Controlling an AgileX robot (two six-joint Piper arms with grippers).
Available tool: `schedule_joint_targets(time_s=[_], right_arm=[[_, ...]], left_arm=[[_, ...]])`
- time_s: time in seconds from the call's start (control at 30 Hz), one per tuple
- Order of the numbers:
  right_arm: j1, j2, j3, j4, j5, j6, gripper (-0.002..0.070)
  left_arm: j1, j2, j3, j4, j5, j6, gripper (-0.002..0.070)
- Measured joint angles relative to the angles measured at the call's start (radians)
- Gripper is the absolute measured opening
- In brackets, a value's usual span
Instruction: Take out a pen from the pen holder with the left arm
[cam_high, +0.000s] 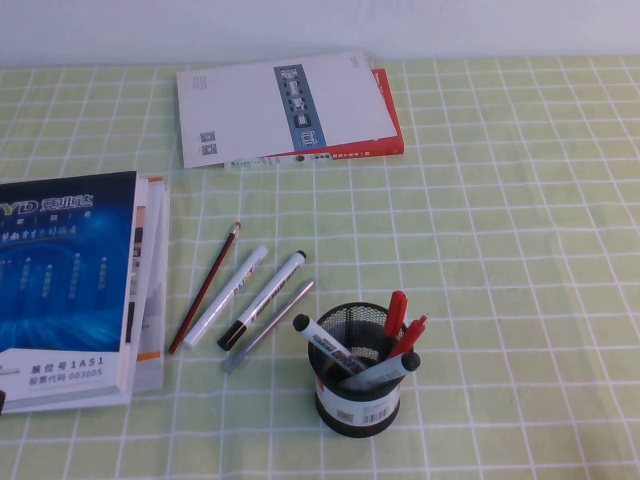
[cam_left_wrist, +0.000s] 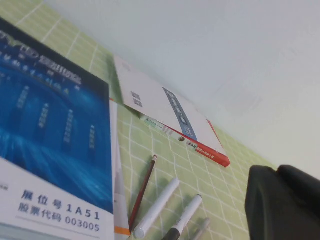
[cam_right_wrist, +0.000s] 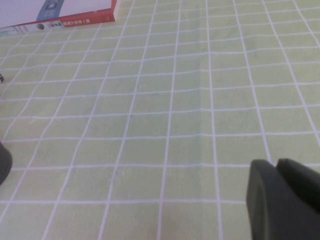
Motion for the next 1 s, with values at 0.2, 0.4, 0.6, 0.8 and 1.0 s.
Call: schedule_joint_targets(time_s=[0.2,0.4,0.6,0.8,1.0], right_arm=[[0.0,0.0,0.0,0.0,0.0,0.0,-0.0014],[0.0,0.0,0.0,0.0,0.0,0.0,-0.0014],[0.0,0.0,0.0,0.0,0.0,0.0,-0.0014],[0.0,0.0,0.0,0.0,0.0,0.0,-0.0014],[0.0,0.0,0.0,0.0,0.0,0.0,-0.0014]], left_arm=[[0.0,0.165,-0.171,0.0,0.135,0.129,-0.0002],[0.0,0.385,-0.32,0.002,0.276,0.244,-0.0002],[0.0,0.535,-0.427,-0.024,0.355,0.403,-0.0002],[0.0,0.625,-0.438,-0.103,0.357,0.54,-0.0002],[0.0,0.678,-0.438,-0.198,0.37,0.683,-0.0002]])
